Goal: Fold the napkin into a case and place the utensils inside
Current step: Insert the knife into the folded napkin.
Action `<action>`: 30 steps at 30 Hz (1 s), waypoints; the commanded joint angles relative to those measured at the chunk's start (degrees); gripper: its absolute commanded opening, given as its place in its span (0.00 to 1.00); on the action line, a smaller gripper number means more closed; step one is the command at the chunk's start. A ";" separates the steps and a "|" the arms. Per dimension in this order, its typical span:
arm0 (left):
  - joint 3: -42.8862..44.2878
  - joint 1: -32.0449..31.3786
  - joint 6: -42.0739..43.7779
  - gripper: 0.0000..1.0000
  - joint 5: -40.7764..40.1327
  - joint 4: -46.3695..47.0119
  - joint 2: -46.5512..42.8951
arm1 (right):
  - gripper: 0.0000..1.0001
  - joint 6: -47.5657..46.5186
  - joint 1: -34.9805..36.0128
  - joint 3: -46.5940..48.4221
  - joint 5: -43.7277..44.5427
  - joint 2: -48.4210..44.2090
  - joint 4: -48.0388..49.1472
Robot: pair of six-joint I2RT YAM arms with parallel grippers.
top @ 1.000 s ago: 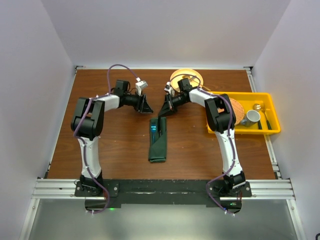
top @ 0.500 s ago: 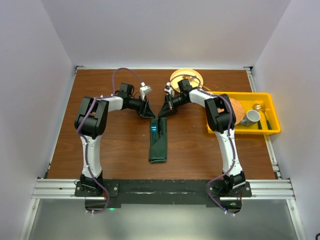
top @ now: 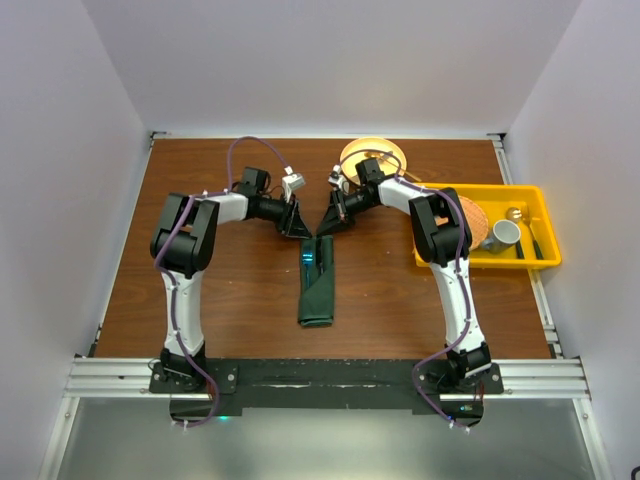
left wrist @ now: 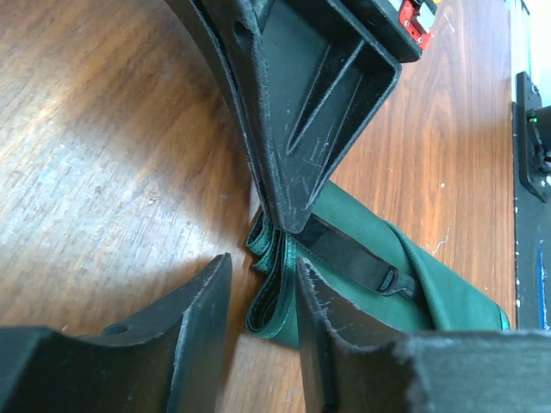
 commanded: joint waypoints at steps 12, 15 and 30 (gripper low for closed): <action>-0.07 -0.73 0.94 0.10 0.49 0.43 1.00 | 0.00 -2.06 0.19 -0.02 -0.96 -4.57 0.03; -0.07 -0.73 -0.46 0.00 -0.39 1.14 1.00 | 0.00 -2.84 0.28 -0.20 -0.61 -4.92 -1.02; -1.65 -0.73 -3.63 0.00 -3.81 4.04 0.12 | 0.00 -5.13 0.36 -4.24 0.19 -7.38 -3.22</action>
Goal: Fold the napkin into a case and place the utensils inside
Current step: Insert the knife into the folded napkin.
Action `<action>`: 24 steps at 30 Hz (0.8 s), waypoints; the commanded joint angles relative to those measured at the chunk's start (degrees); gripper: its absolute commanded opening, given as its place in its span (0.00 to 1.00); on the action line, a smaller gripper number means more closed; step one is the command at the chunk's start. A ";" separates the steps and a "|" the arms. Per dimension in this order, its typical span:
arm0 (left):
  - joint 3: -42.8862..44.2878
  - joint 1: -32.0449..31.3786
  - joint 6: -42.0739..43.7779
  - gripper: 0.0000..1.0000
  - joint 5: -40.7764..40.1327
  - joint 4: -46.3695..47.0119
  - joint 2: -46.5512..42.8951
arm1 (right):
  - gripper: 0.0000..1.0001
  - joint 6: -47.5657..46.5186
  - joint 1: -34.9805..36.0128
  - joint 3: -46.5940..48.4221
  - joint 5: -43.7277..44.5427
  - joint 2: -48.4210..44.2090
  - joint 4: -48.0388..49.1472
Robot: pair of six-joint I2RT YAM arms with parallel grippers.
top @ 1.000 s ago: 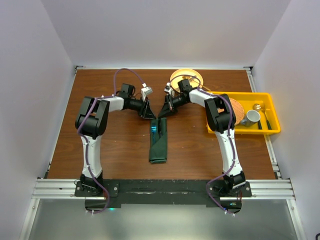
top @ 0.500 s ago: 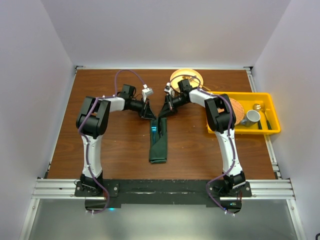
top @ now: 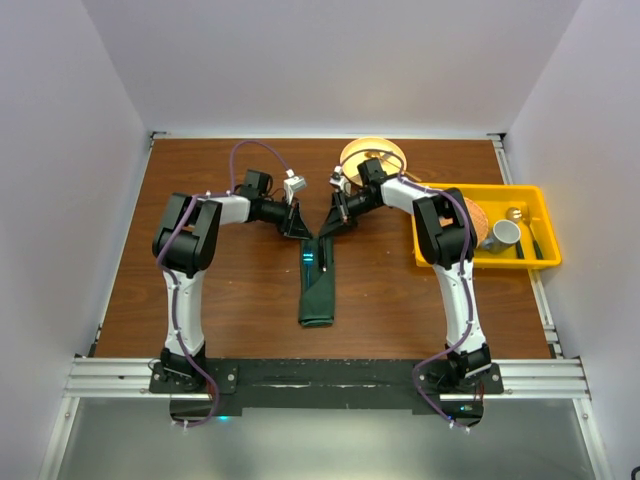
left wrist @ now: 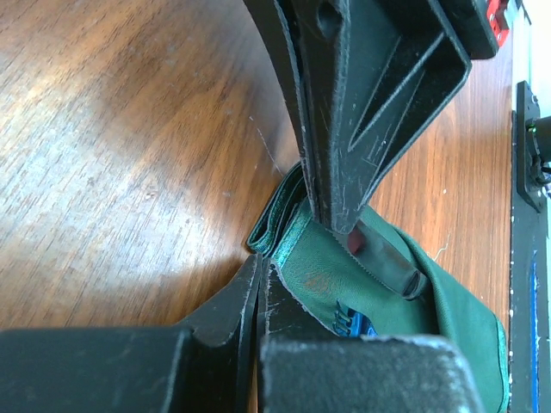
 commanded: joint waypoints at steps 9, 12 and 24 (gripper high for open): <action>-1.57 -0.05 -1.03 0.00 -3.47 2.75 -1.20 | 0.00 -2.47 0.36 -3.82 -0.03 -4.41 -0.91; -1.66 -0.05 -1.30 0.00 -4.00 2.93 -1.11 | 0.00 -2.47 0.45 -4.43 0.05 -4.59 -0.64; -1.66 -0.05 -2.09 0.00 -4.61 3.28 -1.19 | 0.00 -2.73 0.54 -6.89 -0.38 -6.08 -0.21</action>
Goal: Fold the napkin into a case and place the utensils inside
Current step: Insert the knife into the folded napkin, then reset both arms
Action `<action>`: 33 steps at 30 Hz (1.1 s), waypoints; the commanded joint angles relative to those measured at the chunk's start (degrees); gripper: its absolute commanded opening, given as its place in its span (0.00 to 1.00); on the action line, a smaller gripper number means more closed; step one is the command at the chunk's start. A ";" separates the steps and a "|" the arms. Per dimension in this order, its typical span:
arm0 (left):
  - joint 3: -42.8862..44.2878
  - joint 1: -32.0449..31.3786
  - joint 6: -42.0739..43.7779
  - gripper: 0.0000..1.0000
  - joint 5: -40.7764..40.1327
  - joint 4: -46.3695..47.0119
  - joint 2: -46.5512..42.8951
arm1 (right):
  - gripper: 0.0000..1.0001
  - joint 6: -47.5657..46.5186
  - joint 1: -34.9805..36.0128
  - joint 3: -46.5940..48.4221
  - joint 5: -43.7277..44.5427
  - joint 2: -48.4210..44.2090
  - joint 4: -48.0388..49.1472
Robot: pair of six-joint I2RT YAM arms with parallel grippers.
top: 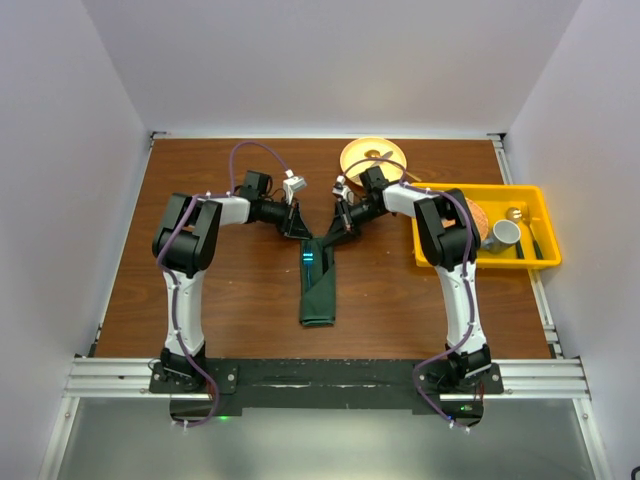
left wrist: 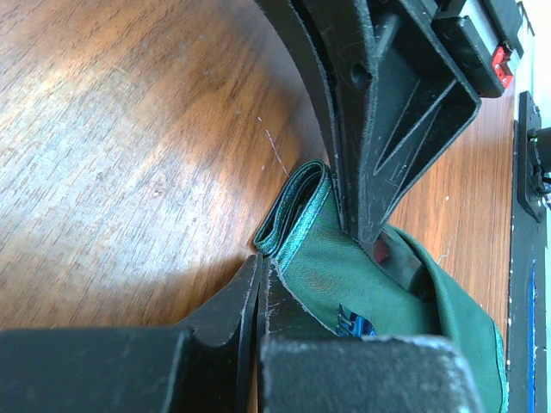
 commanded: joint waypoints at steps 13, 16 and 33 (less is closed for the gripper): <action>-1.31 -0.07 0.03 0.00 -3.52 2.04 -1.61 | 0.25 -2.30 0.63 0.04 2.49 -5.17 -1.26; -1.92 -0.07 0.12 0.00 -3.61 2.30 -1.96 | 0.29 -2.21 0.63 0.74 3.11 -5.69 -1.17; -2.01 -0.07 -0.41 0.00 -3.87 2.39 -3.11 | 0.50 -6.69 0.19 9.35 8.73 -7.10 -6.44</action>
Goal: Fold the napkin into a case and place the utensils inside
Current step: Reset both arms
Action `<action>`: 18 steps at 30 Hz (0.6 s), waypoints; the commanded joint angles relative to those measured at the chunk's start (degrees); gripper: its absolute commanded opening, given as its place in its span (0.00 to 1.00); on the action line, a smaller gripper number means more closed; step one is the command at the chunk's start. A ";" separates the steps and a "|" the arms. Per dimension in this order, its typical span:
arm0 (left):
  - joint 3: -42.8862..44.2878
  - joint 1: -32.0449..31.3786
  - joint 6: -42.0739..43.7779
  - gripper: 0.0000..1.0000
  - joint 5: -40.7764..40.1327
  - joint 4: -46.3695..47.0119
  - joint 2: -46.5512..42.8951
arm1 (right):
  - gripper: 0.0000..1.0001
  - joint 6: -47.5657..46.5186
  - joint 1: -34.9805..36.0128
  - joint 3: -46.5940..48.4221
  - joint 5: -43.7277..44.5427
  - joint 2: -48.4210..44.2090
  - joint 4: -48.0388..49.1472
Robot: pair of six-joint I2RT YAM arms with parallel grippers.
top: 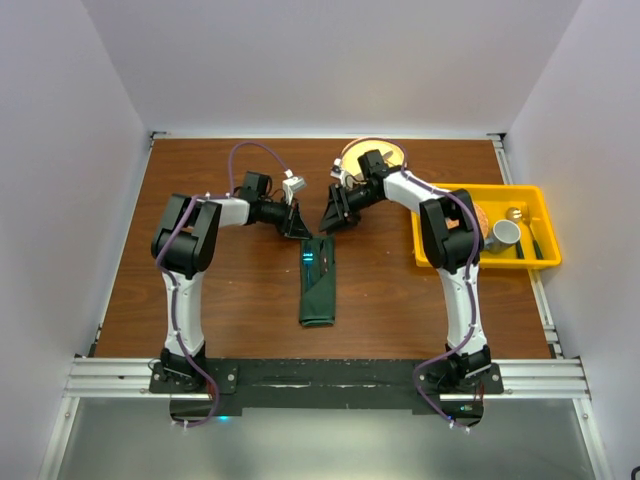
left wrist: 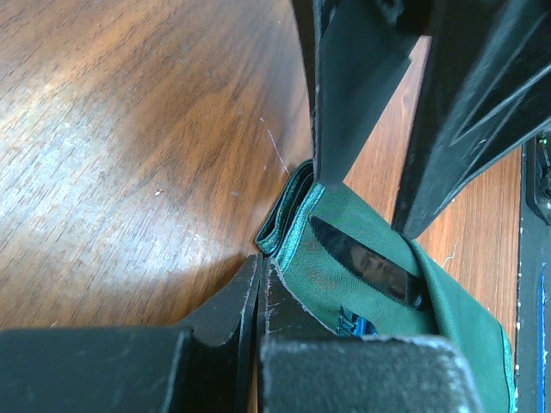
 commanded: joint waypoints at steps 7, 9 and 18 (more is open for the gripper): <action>0.58 0.00 -0.45 0.45 -5.74 0.33 -6.18 | 0.59 -10.21 -2.44 11.02 4.33 -5.86 -10.33; 0.92 0.00 -0.89 0.61 -8.01 0.42 -9.69 | 0.68 -11.71 -3.76 11.39 5.99 -7.52 -12.35; 5.50 1.05 6.04 1.00 -21.91 -11.43 -25.86 | 0.98 -16.73 -12.72 7.97 12.68 -21.58 -14.91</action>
